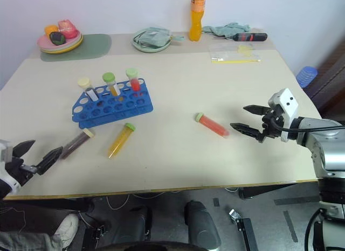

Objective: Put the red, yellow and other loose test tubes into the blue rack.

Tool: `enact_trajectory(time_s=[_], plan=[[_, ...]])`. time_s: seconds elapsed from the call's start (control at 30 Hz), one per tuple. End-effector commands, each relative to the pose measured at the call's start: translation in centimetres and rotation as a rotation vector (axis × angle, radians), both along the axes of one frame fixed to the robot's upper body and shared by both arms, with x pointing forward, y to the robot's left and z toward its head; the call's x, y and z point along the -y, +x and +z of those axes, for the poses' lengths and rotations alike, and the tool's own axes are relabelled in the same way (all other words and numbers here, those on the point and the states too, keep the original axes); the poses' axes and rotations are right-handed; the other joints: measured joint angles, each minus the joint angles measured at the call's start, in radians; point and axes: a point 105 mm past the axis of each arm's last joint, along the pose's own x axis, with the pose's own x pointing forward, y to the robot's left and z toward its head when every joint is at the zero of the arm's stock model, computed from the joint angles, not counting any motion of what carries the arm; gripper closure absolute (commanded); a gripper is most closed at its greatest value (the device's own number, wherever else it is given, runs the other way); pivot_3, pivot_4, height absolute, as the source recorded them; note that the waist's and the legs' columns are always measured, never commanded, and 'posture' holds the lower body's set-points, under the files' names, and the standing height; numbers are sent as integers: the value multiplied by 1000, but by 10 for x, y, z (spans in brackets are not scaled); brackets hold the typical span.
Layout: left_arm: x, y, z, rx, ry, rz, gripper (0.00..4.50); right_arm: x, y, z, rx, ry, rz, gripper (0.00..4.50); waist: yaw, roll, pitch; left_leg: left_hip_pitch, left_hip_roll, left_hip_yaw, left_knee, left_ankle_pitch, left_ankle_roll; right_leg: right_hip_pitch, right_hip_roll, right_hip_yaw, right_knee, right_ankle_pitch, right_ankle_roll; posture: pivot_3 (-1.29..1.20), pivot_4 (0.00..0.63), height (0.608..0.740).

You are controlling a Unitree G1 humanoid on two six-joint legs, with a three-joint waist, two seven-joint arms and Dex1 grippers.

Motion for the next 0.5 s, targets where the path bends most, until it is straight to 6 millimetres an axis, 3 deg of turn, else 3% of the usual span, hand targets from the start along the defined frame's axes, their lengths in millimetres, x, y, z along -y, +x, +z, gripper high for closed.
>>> enact_trajectory(time_s=[0.03, 0.3, 0.5], plan=[[1, 1, 7, 23, 15, -16, 0, -6, -3, 16, 60, 2, 18, 55, 0, 0, 0, 0, 0, 0, 0, 0, 0, 0, 0, 0, 0, 0, 0, 0, 150, 740], [7, 4, 9, 36, 13, -39, 0, -23, -3, 17, 71, -22, 47, 55, 1, 0, 0, 0, 0, 0, 0, 0, 0, 0, 0, 0, 0, 0, 0, 0, 150, 740], [33, 29, 12, 83, -46, -124, 0, -37, -5, 19, 86, -62, 86, 55, 4, 0, 0, 0, 0, 0, 1, 0, 0, 0, 0, 0, 0, 0, 0, 0, 150, 740]])
